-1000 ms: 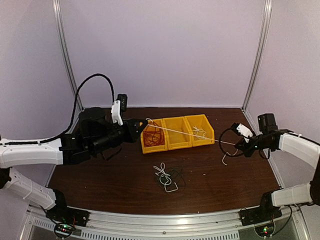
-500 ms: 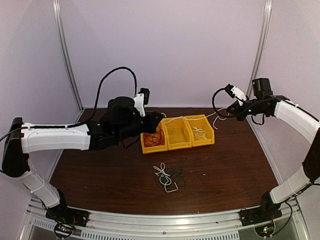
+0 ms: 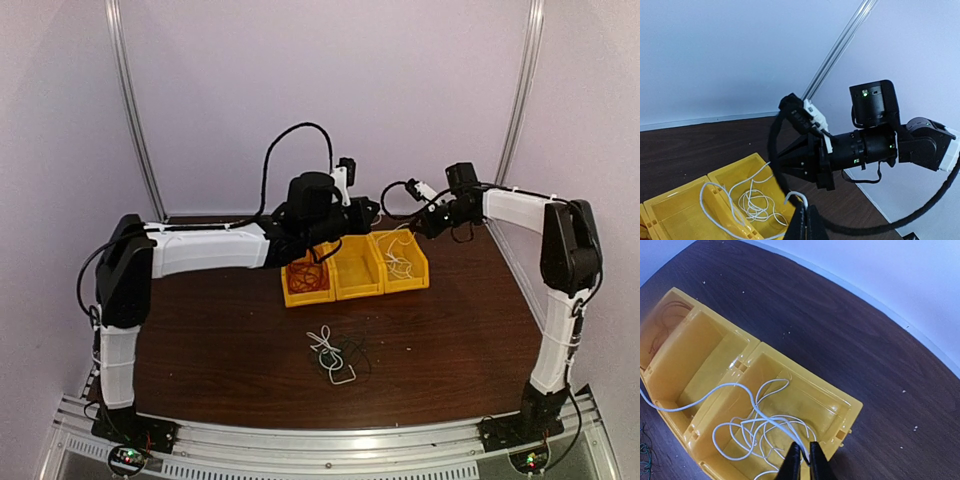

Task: Untangle the cables
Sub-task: Place the untangled cable in the bin.

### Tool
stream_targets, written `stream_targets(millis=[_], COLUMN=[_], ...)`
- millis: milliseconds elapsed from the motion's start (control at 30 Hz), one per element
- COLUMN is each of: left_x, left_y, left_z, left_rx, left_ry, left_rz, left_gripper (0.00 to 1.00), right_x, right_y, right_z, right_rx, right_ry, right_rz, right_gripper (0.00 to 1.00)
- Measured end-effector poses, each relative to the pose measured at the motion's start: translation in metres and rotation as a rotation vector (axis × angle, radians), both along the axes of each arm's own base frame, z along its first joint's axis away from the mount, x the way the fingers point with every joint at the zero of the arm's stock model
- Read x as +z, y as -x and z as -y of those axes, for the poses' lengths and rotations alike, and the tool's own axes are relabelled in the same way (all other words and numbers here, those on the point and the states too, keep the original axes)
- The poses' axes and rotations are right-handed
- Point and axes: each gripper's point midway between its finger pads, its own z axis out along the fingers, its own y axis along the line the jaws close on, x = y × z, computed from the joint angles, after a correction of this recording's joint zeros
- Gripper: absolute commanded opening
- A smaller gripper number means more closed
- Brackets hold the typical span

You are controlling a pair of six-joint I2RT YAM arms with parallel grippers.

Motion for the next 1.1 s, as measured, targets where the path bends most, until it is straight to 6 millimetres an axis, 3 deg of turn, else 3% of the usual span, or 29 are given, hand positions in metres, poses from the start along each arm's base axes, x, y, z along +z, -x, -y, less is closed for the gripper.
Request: stream_targets(millis=[100,200,333,467,600,700,800,1100], left_x=[-0.016,-0.030,-0.038,-0.034,-0.028,-0.033,-0.055,-0.137], left_y=[-0.018,-0.029,-0.028,-0.021,-0.020,-0.025,-0.031,-0.040], left_z=[0.018,0.034,0.046,0.055,0.066,0.076,0.084,0.096], left_rx=[-0.031,-0.067,-0.117,-0.168,-0.205,-0.217,-0.220,-0.206], left_ry=[0.018,0.032,0.052,0.092,0.137,0.152,0.149,0.080], left_rz=[-0.016,-0.031,-0.049,-0.045,-0.034,-0.033,-0.055,-0.175], left_gripper=[0.00,0.00,0.00,0.00,0.00,0.00,0.00,0.02], right_x=[-0.035,-0.052,-0.029,0.018,0.037,0.038,0.030,0.011], right_y=[-0.011,-0.003,0.021,0.048,0.086,0.109,0.122,0.124], right_z=[-0.009,-0.009,0.003,0.028,0.058,0.074,0.076,0.071], right_rx=[-0.001,-0.009,-0.037,-0.066,-0.113,-0.146,-0.154,-0.115], right_ry=[-0.007,-0.007,-0.005,-0.002,-0.013,-0.035,-0.042,-0.065], right_rz=[-0.081,-0.147,-0.135,-0.057,-0.021,-0.007,-0.008,-0.041], right_gripper=[0.28,0.40,0.45,0.46,0.48,0.52,0.52,0.53])
